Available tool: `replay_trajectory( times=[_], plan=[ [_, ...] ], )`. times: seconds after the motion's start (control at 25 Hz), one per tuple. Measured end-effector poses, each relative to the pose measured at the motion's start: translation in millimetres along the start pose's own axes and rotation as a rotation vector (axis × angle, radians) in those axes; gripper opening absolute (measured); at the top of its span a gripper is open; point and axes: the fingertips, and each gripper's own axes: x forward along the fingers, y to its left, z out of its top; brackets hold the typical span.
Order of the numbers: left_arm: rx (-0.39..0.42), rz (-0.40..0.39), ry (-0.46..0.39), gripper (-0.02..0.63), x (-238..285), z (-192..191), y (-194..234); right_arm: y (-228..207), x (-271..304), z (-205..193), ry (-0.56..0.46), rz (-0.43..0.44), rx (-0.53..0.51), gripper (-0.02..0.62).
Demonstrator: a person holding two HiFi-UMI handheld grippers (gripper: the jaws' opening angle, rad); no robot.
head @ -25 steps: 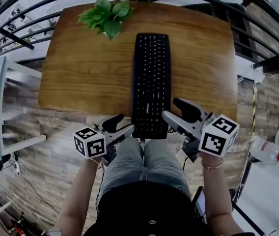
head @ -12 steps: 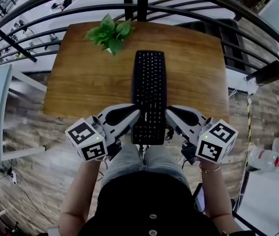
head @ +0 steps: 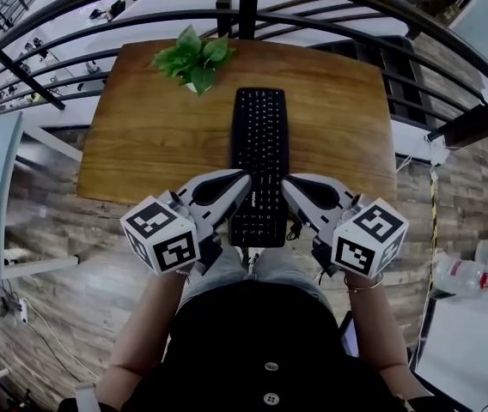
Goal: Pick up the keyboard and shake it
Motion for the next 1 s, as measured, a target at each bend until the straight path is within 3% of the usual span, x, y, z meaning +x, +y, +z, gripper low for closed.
replay_trajectory(
  times=[0.6, 1.0],
  plan=[
    [-0.044, 0.001, 0.027, 0.017, -2.6, -9.3, 1.3, -1.2, 1.2, 7.1, 0.103, 0.048, -0.069, 0.026],
    [-0.055, -0.008, 0.028, 0.017, -2.5, -12.8, 2.9, 0.1, 3.2, 0.7, 0.142, 0.019, -0.097, 0.026]
  ],
)
